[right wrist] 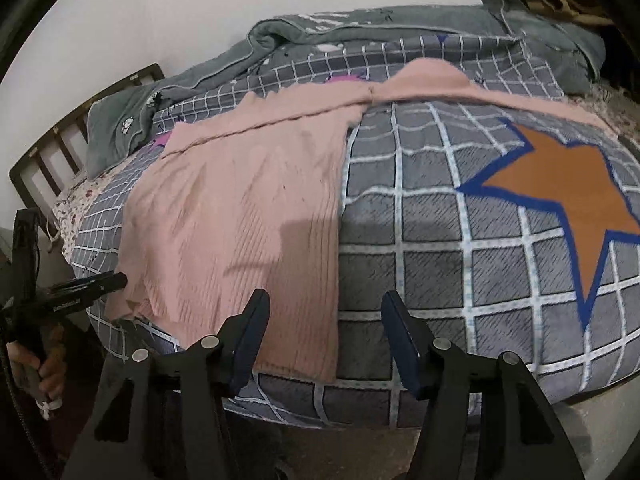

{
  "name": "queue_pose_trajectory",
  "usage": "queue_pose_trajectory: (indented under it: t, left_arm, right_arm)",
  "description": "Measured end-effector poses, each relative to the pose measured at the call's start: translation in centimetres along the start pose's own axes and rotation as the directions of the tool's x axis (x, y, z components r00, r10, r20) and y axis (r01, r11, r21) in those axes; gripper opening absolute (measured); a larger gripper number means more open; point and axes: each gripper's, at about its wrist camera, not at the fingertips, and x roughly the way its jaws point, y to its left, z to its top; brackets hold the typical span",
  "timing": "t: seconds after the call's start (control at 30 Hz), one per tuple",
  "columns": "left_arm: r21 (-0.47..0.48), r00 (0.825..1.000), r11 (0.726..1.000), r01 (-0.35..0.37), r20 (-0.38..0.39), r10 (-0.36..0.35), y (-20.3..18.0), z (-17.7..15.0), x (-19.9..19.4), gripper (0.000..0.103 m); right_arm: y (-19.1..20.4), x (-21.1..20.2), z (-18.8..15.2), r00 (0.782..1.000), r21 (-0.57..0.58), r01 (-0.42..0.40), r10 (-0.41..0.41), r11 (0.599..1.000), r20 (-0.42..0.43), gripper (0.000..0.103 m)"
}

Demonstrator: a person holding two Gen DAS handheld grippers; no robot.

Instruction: Fold small clothes

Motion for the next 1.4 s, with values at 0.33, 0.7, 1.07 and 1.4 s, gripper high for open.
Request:
queue_pose_trajectory:
  t: [0.33, 0.7, 1.07, 1.4]
  left_arm:
    - [-0.102, 0.998, 0.994, 0.045, 0.04, -0.041, 5.6, -0.8, -4.1, 0.009]
    - [-0.082, 0.998, 0.996, -0.027, 0.059, 0.032, 6.3, -0.9, -4.4, 0.011]
    - [-0.056, 0.994, 0.997, -0.058, 0.091, 0.063, 5.6, 5.9, -2.3, 0.04]
    - [-0.009, 0.99, 0.999, -0.051, 0.128, 0.052, 3.9, 15.6, 3.4, 0.043]
  right_arm:
    - [1.5, 1.9, 0.6, 0.999, -0.021, -0.009, 0.008, 1.0, -0.044, 0.043]
    - [2.3, 1.5, -0.6, 0.999, -0.07, -0.01, 0.008, 0.997, -0.033, 0.005]
    - [2.0, 0.4, 1.7, 1.0, -0.11, 0.004, -0.007, 0.994, -0.027, 0.042]
    - [-5.4, -1.5, 9.6, 0.967, 0.016, 0.173, -0.173, 0.985, 0.185, 0.045]
